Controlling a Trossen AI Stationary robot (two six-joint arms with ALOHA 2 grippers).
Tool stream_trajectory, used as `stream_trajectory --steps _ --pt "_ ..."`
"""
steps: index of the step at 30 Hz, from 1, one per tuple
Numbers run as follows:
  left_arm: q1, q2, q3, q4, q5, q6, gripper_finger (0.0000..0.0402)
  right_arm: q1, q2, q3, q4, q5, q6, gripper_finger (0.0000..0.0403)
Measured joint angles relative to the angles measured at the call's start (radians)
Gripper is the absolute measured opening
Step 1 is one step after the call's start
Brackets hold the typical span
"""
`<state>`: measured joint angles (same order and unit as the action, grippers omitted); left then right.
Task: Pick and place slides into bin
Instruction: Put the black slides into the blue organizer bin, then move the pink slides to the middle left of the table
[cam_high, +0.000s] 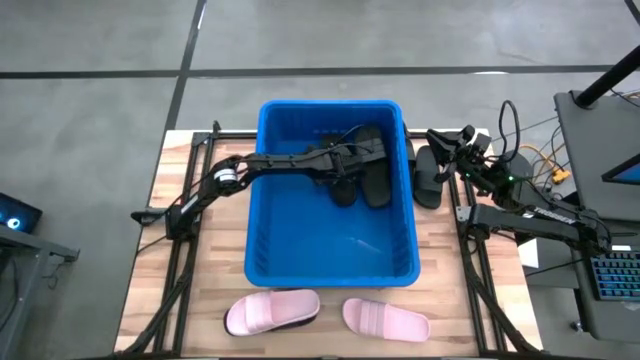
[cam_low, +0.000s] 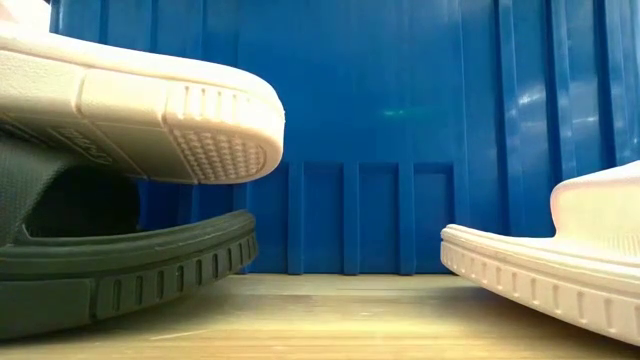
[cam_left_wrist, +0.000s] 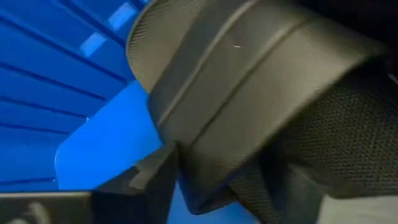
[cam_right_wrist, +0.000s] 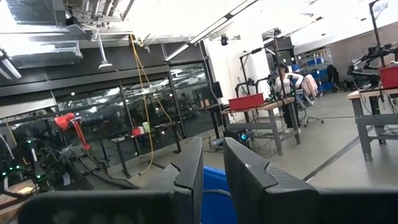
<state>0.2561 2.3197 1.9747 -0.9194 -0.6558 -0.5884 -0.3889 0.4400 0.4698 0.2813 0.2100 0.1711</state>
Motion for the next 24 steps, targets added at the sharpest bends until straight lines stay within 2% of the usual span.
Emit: stream_trajectory --steps 3,6,10,13,18,24 --pt "0.0 -0.007 0.02 -0.012 0.034 0.006 0.0261 0.0 0.0 0.0 0.0 0.0 0.0 0.0056" --pt "0.004 -0.025 0.043 -0.006 0.128 0.091 0.0305 0.0 0.0 0.0 0.0 0.0 0.0 0.0056" --pt "0.007 -0.053 0.047 -0.012 0.201 0.181 0.0344 0.0 0.0 0.0 0.0 0.0 0.0 0.0056" --pt "0.007 -0.083 0.045 -0.021 0.24 0.229 0.0356 0.0 0.0 0.0 0.0 0.0 -0.003 0.0056" --pt "0.006 -0.137 0.045 -0.079 0.366 0.257 0.0358 0.0 0.0 0.0 0.0 0.0 -0.037 0.0056" --pt "0.004 -0.244 0.045 -0.072 0.567 0.255 0.0358 0.0 0.0 0.0 0.0 0.0 -0.043 0.0057"
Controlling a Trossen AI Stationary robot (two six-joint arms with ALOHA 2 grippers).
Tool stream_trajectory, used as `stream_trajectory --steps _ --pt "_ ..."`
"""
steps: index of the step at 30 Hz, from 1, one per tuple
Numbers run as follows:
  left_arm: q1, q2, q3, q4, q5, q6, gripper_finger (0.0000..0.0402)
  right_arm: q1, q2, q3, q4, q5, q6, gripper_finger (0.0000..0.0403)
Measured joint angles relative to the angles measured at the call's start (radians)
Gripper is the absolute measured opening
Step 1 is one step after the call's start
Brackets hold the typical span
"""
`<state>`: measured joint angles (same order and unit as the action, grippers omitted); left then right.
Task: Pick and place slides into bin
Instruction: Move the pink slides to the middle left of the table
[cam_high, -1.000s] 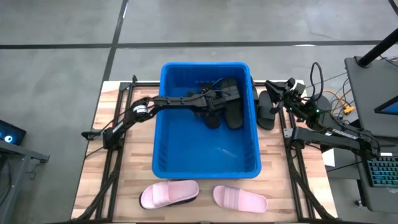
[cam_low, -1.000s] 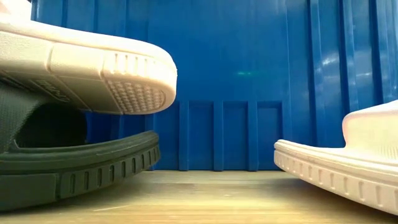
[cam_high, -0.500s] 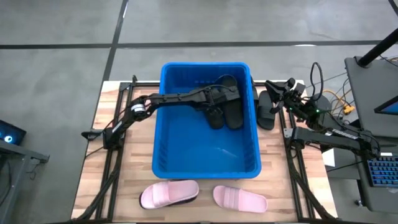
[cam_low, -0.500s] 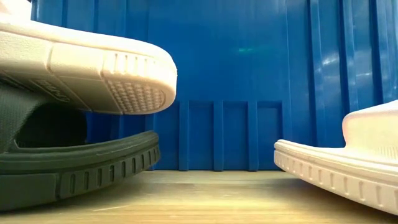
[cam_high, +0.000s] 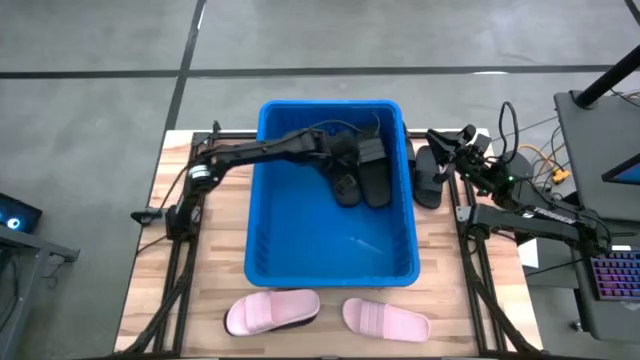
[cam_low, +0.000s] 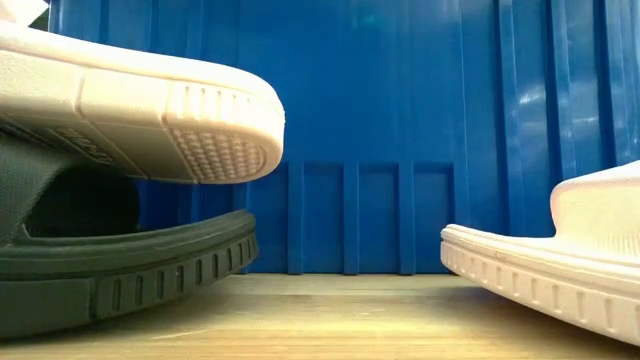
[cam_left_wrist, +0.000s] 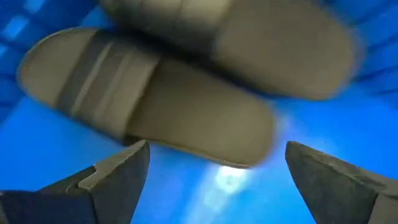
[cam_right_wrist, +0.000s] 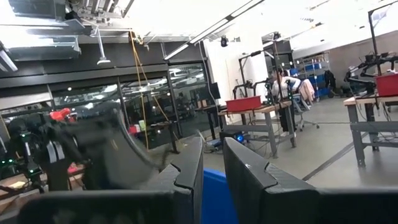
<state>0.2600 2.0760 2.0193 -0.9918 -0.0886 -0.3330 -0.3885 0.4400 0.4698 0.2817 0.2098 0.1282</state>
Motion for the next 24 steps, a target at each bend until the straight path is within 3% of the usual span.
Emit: stream_trajectory --steps 7,14,24 --pt "-0.005 -0.141 -0.001 0.074 0.123 -0.007 0.0358 0.0 0.0 0.0 0.0 0.0 -0.015 0.0057" --pt "-0.018 -0.258 -0.012 0.121 0.223 -0.117 0.0358 0.0 0.0 0.0 0.0 0.0 -0.025 0.0057" --pt "-0.055 -0.294 -0.018 0.121 0.272 -0.132 0.0358 0.0 0.0 0.0 -0.001 0.001 -0.027 0.0057"
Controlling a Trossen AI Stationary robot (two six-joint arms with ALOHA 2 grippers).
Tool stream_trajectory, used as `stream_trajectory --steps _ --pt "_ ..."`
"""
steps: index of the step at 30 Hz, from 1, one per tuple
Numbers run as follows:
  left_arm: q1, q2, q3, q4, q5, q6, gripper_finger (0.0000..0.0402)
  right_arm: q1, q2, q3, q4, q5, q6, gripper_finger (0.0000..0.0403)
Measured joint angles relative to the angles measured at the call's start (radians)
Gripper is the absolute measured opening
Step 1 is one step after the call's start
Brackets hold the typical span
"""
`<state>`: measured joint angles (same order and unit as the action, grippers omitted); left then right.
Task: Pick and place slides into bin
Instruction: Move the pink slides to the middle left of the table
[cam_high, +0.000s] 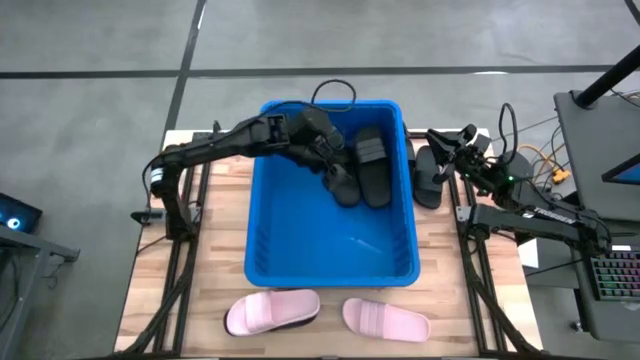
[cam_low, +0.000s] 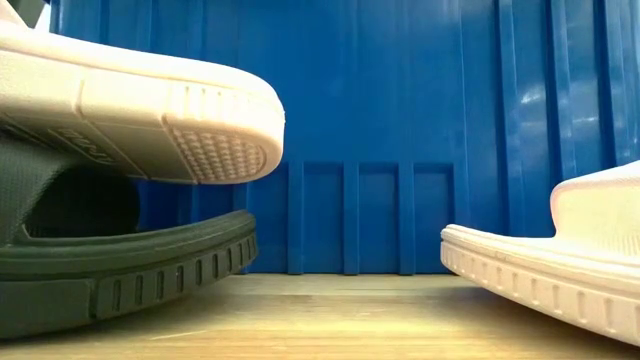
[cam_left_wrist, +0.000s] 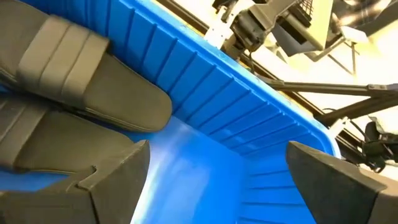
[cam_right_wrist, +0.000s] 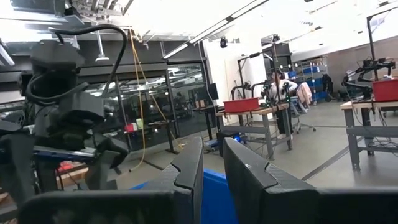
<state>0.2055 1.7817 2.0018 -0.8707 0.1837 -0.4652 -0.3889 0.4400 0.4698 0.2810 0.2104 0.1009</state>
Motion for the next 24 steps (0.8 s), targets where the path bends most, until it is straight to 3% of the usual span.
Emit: stream_trajectory --steps 6,13,20,24 --pt "-0.018 0.004 -0.015 -0.002 0.019 0.002 0.0358 0.0 0.0 0.0 0.0 0.0 0.0 0.0057" --pt "-0.06 0.004 -0.015 -0.002 0.186 -0.038 0.0358 0.0 0.0 0.0 0.0 0.0 0.0 0.0057" --pt "-0.089 0.004 -0.015 -0.002 0.255 -0.175 0.0358 0.0 0.0 0.0 0.0 0.0 -0.002 0.0057" --pt "-0.09 0.004 -0.016 -0.003 0.413 -0.363 0.0358 0.0 0.0 0.0 0.0 0.0 -0.001 0.0056"
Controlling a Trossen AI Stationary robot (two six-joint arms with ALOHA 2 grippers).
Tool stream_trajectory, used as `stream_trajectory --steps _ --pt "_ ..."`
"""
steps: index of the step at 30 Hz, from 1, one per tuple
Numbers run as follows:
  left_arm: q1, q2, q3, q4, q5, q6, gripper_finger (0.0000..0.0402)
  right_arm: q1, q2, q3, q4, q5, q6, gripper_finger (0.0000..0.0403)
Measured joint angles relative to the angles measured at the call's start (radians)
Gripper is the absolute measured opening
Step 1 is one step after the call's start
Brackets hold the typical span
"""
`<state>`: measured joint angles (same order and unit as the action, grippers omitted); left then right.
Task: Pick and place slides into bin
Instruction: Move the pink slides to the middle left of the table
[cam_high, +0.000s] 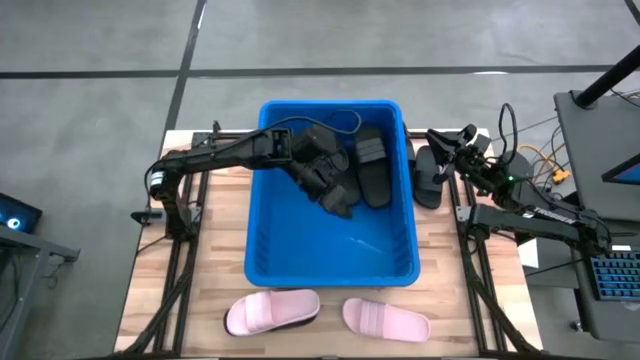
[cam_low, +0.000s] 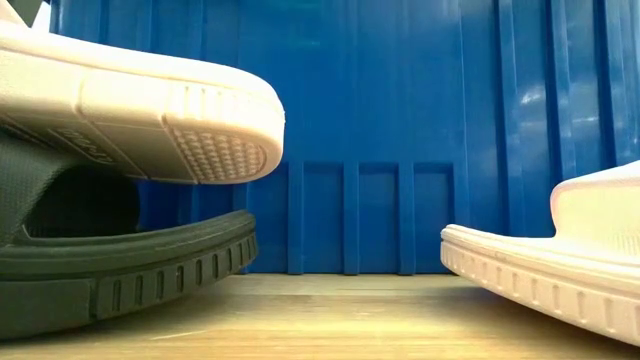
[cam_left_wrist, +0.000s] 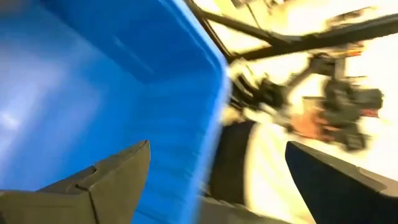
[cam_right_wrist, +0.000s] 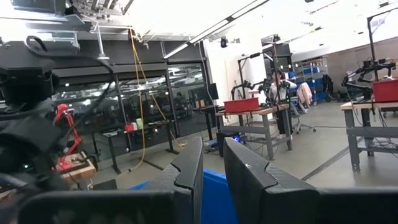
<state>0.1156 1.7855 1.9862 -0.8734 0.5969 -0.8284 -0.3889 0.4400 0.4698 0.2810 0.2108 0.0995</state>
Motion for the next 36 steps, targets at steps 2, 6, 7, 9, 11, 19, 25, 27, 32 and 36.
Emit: stream_trajectory --steps 2,6,7,9,11,19,25,27,32,36 --pt "-0.004 0.0 0.0 0.0 0.057 -0.071 0.0358 0.0 0.0 0.0 0.0 0.0 0.008 0.0056" --pt "-0.022 0.0 0.0 0.0 0.108 -0.154 0.0358 0.0 0.0 0.0 0.0 0.0 0.009 0.0056" --pt "-0.028 0.0 0.0 -0.001 0.117 -0.166 0.0358 0.0 0.0 0.0 0.0 0.0 0.01 0.0056" --pt "-0.041 -0.003 0.0 -0.002 0.129 -0.188 0.0358 0.0 0.0 0.0 0.0 0.0 0.009 0.0056" --pt "-0.054 -0.005 0.0 -0.002 0.132 -0.206 0.0358 0.0 0.0 0.0 0.0 0.0 0.005 0.0056" --pt "-0.122 -0.03 0.0 -0.009 0.128 -0.309 0.0358 0.0 0.0 0.0 0.0 0.0 0.004 0.0056" --pt "-0.193 -0.095 0.0 -0.118 0.127 -0.344 0.0358 0.0 0.0 0.0 0.005 0.002 -0.004 0.0056" --pt "-0.213 -0.119 0.0 -0.186 0.101 -0.348 0.0358 0.0 0.0 0.0 0.009 0.002 -0.003 0.0056" --pt "-0.246 -0.183 0.0 -0.282 -0.064 -0.443 0.0358 0.0 0.0 0.0 0.041 0.001 0.059 0.0056" --pt "-0.283 -0.21 0.0 -0.286 -0.211 -0.555 0.0358 0.0 0.0 0.0 0.04 0.001 0.045 0.0056"
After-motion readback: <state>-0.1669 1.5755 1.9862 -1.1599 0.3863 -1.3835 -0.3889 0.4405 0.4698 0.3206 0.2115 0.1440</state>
